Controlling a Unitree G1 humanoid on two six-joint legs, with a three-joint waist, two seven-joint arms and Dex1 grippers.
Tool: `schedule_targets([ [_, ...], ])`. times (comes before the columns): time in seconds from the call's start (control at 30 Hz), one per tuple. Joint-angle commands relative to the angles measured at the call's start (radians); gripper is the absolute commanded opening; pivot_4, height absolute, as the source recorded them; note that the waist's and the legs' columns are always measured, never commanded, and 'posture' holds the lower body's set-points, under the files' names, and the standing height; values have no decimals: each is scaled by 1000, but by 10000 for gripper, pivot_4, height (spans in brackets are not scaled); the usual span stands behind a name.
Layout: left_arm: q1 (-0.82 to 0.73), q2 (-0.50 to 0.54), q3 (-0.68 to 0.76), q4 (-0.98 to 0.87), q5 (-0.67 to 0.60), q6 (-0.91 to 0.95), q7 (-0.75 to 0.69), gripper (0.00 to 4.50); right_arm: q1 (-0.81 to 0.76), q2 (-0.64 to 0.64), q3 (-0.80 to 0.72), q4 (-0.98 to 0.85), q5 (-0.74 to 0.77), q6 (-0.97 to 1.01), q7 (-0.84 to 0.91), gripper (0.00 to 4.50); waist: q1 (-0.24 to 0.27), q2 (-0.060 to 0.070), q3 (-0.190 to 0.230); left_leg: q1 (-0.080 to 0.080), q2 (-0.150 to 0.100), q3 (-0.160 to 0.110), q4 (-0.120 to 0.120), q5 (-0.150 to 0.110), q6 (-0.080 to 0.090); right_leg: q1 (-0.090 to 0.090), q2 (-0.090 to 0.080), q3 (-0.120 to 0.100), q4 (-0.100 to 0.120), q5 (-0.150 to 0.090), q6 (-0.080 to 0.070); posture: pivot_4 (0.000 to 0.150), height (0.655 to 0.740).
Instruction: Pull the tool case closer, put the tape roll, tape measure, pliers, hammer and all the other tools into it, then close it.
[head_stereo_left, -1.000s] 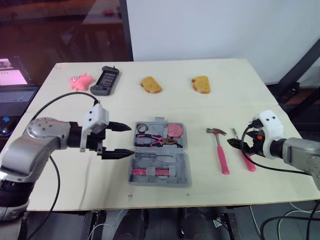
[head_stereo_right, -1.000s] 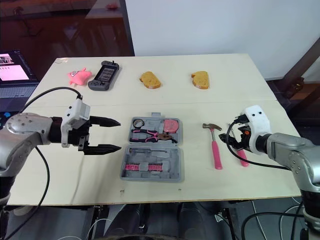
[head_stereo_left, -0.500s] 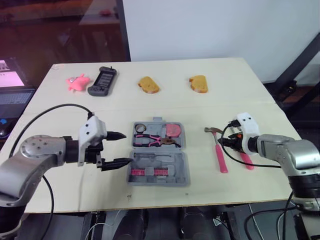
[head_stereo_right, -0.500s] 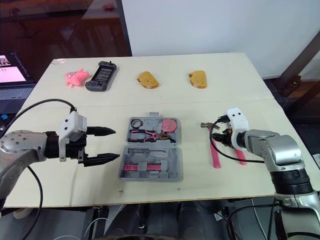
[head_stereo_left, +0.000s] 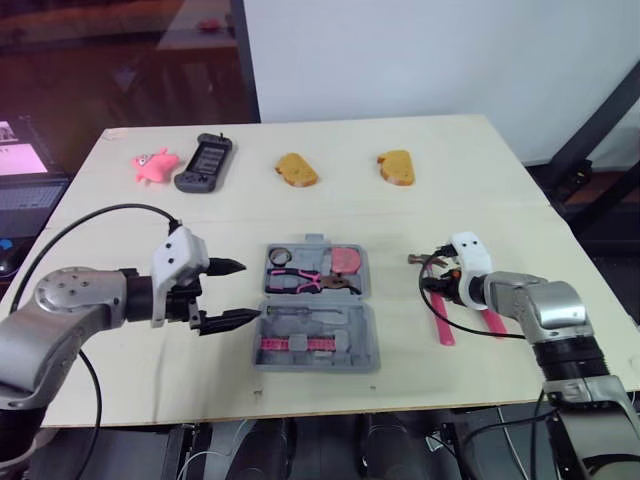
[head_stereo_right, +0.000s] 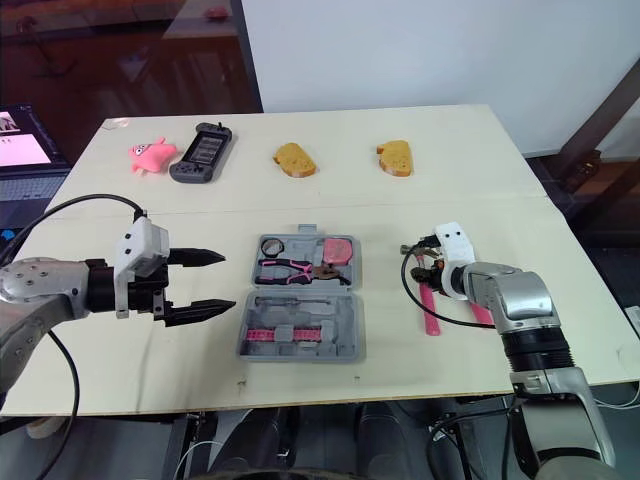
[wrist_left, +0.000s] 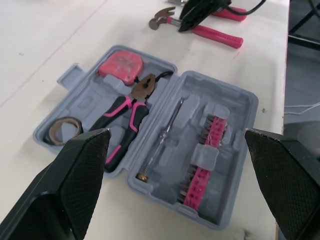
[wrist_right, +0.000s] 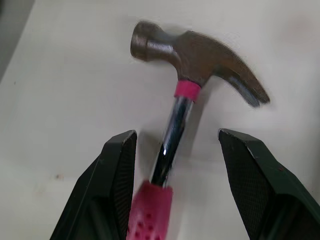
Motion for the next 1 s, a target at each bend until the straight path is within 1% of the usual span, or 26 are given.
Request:
schedule_targets([
  [0.03,-13,0,7,-19,7,-18,10,45000,-29,35,-36,40,-19,-44,-13,27509,-1,0,0,0,0,0,0,0,0,0,0,0,0,0,0,1500,7400],
  [0.07,-13,3,2,-19,9,-20,8,45000,-24,42,-34,47,-20,-37,-8,27509,0,0,0,0,0,0,0,0,0,0,0,0,0,0,0,1500,7400],
  [0.1,-12,7,-3,-19,12,-23,3,45000,-15,44,-26,52,-27,-34,-2,22116,0,0,0,0,0,0,0,0,0,0,0,0,0,0,0,1500,7400],
  [0.13,-13,11,-6,-17,15,-25,0,45000,-6,43,-22,56,-33,-29,-2,18506,0,0,0,0,0,0,0,0,0,0,0,0,0,0,0,1500,7400],
  [0.17,-14,12,-8,-16,17,-26,-3,45000,-1,43,-20,58,-39,-26,-1,13899,0,0,0,0,0,0,0,0,0,0,0,0,0,0,0,1500,7400],
  [0.2,-18,14,-5,-7,19,-28,-5,45000,7,39,-22,51,-44,-21,2,8395,0,0,0,0,0,0,0,0,0,0,0,0,0,0,0,1500,7400],
  [0.27,-23,14,-2,2,25,-32,-8,45000,21,26,-32,21,-45,0,6,337,1,0,0,1,0,0,0,0,0,1,0,0,0,0,0,1500,7400],
  [0.37,-21,11,-4,2,30,-35,-9,45000,44,13,-46,-48,-36,43,11,337,4,0,0,1,0,0,0,0,0,1,0,0,0,0,0,1500,7400],
  [0.5,-19,5,-13,2,29,-37,-9,45000,118,29,-77,-261,19,169,5,337,4,0,0,1,0,-1,-1,0,0,1,0,0,0,0,0,1500,7400],
  [0.63,-19,7,-15,11,30,-39,-20,45000,208,69,-122,-462,50,302,-46,337,3,0,0,0,0,-1,-1,0,0,0,0,0,1,0,0,1500,7400],
  [0.73,-17,8,-18,17,35,-45,-23,45000,234,107,-147,-527,51,361,-84,337,2,1,0,0,0,-1,-1,0,0,0,0,0,1,0,0,1500,7400],
  [0.87,-19,7,-24,24,41,-49,-29,45000,244,134,-147,-540,44,382,-108,337,3,1,0,0,0,-1,-1,0,0,0,0,0,1,0,0,1500,7400],
  [0.97,-19,8,-25,26,42,-50,-35,45000,231,112,-143,-552,46,392,-99,13064,3,1,0,0,0,-1,-1,0,0,0,0,0,1,0,0,1500,7400],
  [1.0,-18,8,-24,27,43,-52,-38,45000,222,98,-153,-566,56,409,-90,18404,3,1,0,0,0,-1,-1,0,0,0,0,0,1,0,0,1500,7400],
])
